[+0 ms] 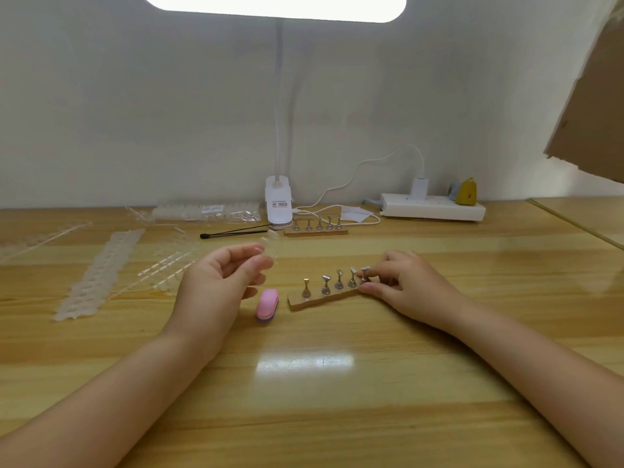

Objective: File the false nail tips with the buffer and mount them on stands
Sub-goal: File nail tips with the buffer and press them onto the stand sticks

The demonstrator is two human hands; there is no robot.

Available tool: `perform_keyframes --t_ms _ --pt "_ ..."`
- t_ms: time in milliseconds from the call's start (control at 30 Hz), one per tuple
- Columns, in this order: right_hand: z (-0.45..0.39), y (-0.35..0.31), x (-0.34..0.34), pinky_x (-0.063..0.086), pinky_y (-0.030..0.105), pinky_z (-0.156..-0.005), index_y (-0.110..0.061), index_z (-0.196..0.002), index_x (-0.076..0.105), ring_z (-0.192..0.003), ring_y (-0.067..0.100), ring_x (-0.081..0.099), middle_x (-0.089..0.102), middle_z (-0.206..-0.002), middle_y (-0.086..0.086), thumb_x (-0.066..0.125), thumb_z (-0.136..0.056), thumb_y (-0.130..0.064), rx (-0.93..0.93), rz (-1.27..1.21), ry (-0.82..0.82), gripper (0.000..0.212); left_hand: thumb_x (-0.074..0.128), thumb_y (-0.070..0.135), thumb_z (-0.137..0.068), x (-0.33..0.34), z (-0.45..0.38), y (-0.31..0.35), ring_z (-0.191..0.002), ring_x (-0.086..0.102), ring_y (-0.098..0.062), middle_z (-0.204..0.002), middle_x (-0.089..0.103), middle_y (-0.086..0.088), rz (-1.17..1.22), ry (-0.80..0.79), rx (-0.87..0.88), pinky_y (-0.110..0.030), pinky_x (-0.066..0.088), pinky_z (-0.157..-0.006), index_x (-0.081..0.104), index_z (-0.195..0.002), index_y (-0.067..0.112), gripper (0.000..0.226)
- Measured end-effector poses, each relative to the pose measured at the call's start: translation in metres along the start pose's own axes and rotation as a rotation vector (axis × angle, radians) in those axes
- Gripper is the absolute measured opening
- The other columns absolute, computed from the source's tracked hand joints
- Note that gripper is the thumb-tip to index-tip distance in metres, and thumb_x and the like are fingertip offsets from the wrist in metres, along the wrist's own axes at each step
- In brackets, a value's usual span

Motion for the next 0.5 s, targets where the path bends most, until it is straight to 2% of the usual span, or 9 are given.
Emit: perform_keyframes --t_ms 133,200,267,300,400,500 --pt "0.006 -0.003 -0.001 0.034 0.03 -0.096 -0.032 -0.134 0.05 -0.107 0.011 0.037 0.045 -0.107 -0.007 0.059 -0.084 -0.054 0.019 0.018 -0.014 0.055 0.073 0.017 -0.08 0.005 0.008 0.004 -0.069 0.066 -0.006 -0.086 0.075 0.002 0.03 -0.02 0.042 -0.014 0.049 -0.056 0.071 -0.098 0.02 0.019" --pt "0.01 -0.013 -0.01 0.033 0.03 -0.097 -0.026 -0.133 0.048 -0.107 0.011 0.038 0.044 -0.109 -0.006 0.062 -0.085 -0.043 -0.027 0.003 0.151 0.053 0.072 0.017 -0.081 0.006 0.01 0.005 -0.069 0.066 -0.006 -0.086 0.075 0.003 0.008 -0.038 0.07 -0.013 0.048 -0.056 0.07 -0.099 0.022 0.019" --pt "0.017 -0.03 -0.022 0.039 0.03 -0.088 -0.016 -0.119 0.059 -0.096 0.014 0.046 0.052 -0.1 -0.002 0.066 -0.086 -0.028 -0.11 -0.057 0.372 0.035 0.07 0.017 -0.083 0.008 0.012 0.005 -0.069 0.066 -0.005 -0.086 0.075 0.004 -0.021 -0.064 0.092 -0.012 0.048 -0.058 0.07 -0.1 0.023 0.018" --pt "0.02 -0.039 -0.024 0.042 0.028 -0.081 -0.014 -0.111 0.061 -0.088 0.014 0.049 0.055 -0.093 -0.002 0.067 -0.086 -0.024 -0.132 -0.129 0.427 0.027 0.069 0.017 -0.084 0.009 0.014 0.006 -0.07 0.066 -0.004 -0.086 0.075 0.005 -0.043 -0.082 0.108 -0.012 0.048 -0.06 0.071 -0.1 0.025 0.017" --pt "0.026 -0.064 -0.016 0.042 0.018 -0.065 -0.016 -0.104 0.065 -0.072 0.006 0.053 0.059 -0.08 -0.003 0.066 -0.086 -0.029 -0.093 -0.464 0.343 0.022 0.063 0.013 -0.089 0.013 0.021 0.01 -0.072 0.066 -0.005 -0.082 0.074 0.006 -0.119 -0.149 0.194 -0.013 0.049 -0.065 0.072 -0.098 0.03 0.021" --pt "0.03 -0.078 0.0 0.045 0.019 -0.062 -0.02 -0.102 0.069 -0.065 0.004 0.054 0.064 -0.076 -0.008 0.068 -0.086 -0.027 -0.044 -0.674 0.166 0.017 0.064 0.009 -0.088 0.017 0.027 0.012 -0.074 0.066 -0.02 -0.079 0.072 0.005 -0.207 -0.202 0.253 -0.025 0.053 -0.066 0.074 -0.092 0.036 0.029"
Point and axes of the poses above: each hand's wrist, its own z-axis away from the middle knuckle, its own x-axis out of the palm, y = z × x, the point moved 4 cm from there along -z, towards the middle knuckle
